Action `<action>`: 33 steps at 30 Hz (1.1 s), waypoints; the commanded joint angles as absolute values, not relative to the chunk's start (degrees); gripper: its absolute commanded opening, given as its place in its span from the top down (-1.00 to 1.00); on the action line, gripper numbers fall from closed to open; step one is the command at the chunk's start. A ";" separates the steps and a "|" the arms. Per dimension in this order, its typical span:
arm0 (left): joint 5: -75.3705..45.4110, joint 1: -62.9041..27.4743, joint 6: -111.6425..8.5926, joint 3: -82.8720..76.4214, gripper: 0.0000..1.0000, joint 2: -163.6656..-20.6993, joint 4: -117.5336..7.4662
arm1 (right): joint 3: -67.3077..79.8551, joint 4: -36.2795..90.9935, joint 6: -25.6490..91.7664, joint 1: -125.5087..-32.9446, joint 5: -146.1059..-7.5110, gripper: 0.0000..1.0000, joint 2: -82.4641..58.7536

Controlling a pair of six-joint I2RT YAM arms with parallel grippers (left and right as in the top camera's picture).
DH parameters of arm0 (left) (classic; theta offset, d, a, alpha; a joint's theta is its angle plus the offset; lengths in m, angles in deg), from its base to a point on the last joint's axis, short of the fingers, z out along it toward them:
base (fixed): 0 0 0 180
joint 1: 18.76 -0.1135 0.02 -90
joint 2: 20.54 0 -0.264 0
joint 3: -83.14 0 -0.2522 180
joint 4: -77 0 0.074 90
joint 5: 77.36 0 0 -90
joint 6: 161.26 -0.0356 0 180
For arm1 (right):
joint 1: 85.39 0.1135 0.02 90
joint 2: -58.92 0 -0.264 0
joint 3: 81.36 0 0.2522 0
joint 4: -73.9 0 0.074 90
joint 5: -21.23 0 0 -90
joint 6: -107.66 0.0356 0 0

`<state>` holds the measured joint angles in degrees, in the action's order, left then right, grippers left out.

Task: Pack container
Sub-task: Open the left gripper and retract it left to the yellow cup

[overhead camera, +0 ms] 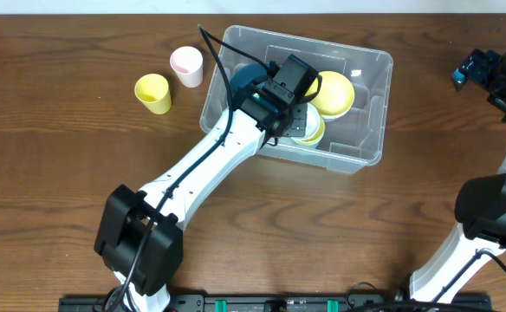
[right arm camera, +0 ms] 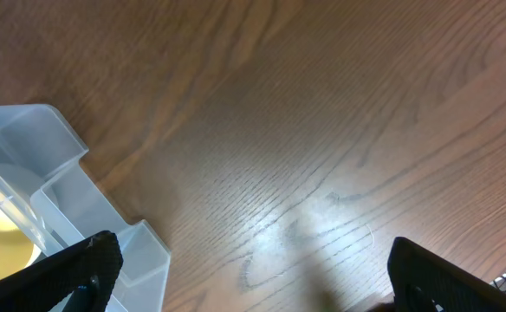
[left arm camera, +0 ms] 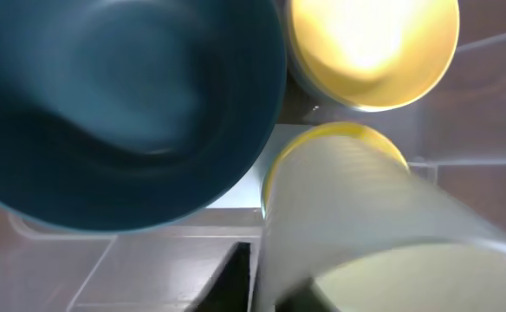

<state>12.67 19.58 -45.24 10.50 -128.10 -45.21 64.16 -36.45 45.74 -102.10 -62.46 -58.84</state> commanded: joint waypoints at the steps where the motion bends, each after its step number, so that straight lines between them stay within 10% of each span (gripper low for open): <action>1: 13.11 19.41 -45.96 11.20 0.58 -128.04 -44.77 | 64.10 -36.52 46.35 -102.32 -61.67 -0.99 -59.16; 14: 14.55 17.05 -48.54 14.78 -0.03 -120.06 -44.49 | 64.10 -36.52 46.35 -102.25 -61.67 -0.98 -59.16; 21: 29.19 3.52 -48.54 14.81 -0.70 -110.03 -40.09 | 64.10 -36.52 46.35 -102.25 -61.67 -0.98 -59.16; 33: 12.45 -25.81 -48.52 14.81 -0.82 -121.35 -33.93 | 64.10 -36.52 46.35 -102.25 -61.67 -0.98 -59.16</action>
